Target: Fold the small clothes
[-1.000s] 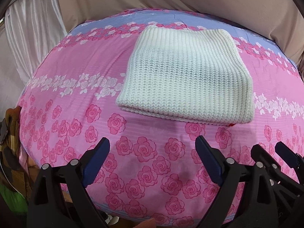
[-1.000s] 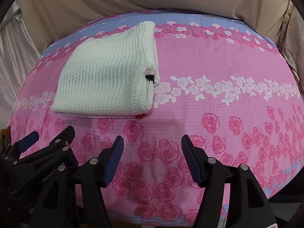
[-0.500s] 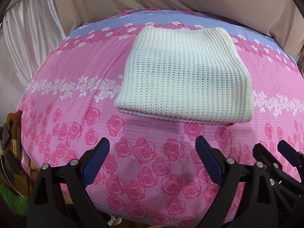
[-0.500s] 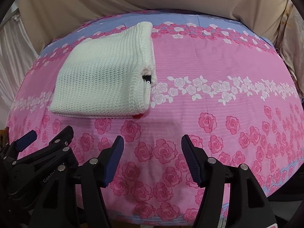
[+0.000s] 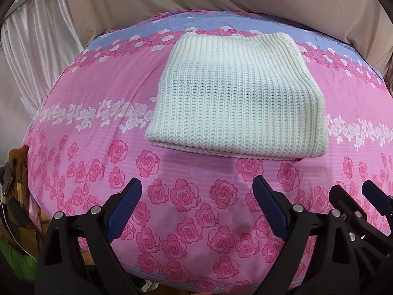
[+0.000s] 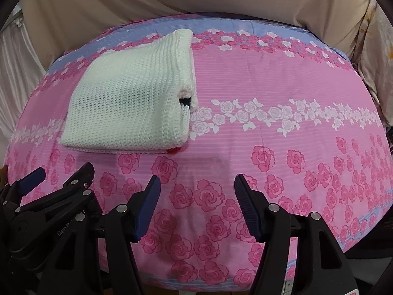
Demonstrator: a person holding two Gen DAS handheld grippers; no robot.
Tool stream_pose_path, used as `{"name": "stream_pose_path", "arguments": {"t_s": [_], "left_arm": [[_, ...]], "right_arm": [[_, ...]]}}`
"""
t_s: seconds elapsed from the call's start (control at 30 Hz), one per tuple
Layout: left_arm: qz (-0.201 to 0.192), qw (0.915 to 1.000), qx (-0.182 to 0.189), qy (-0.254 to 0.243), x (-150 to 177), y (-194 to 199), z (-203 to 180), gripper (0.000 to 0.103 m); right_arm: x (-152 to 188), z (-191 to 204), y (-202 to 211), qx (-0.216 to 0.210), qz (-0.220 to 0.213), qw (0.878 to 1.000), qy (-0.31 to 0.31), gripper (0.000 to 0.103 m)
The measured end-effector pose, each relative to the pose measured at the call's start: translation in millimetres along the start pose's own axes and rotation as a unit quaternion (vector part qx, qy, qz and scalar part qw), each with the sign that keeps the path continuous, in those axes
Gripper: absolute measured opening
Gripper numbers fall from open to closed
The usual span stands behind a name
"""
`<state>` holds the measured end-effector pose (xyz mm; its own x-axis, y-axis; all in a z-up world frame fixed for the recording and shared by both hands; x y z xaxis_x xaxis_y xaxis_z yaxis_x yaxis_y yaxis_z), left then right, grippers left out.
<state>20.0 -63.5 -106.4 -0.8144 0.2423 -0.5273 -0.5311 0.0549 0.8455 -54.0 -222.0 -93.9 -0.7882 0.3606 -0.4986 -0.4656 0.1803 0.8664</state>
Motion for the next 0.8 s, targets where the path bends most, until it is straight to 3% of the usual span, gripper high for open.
{"name": "stream_pose_path", "arguments": {"t_s": [0.8], "left_arm": [[-0.014, 0.9998, -0.014, 0.001, -1.4, 4.3, 5.2, 0.088]], "right_arm": [[-1.2, 9.9, 4.1, 0.008, -0.009, 1.0, 0.013, 0.058]]}}
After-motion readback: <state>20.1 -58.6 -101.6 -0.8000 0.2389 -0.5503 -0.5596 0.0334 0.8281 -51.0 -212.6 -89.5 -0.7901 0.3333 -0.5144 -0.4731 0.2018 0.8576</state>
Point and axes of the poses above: each gripper's, at about its wrist camera, not at the fingertips, and y roughly against the way its jaws point, z to its left, x to its underside, the point moved 10 cm from there along -y, roughly the way its jaws point, and after that the axes turned 3 degrees about -z, right-handed, at the moved point
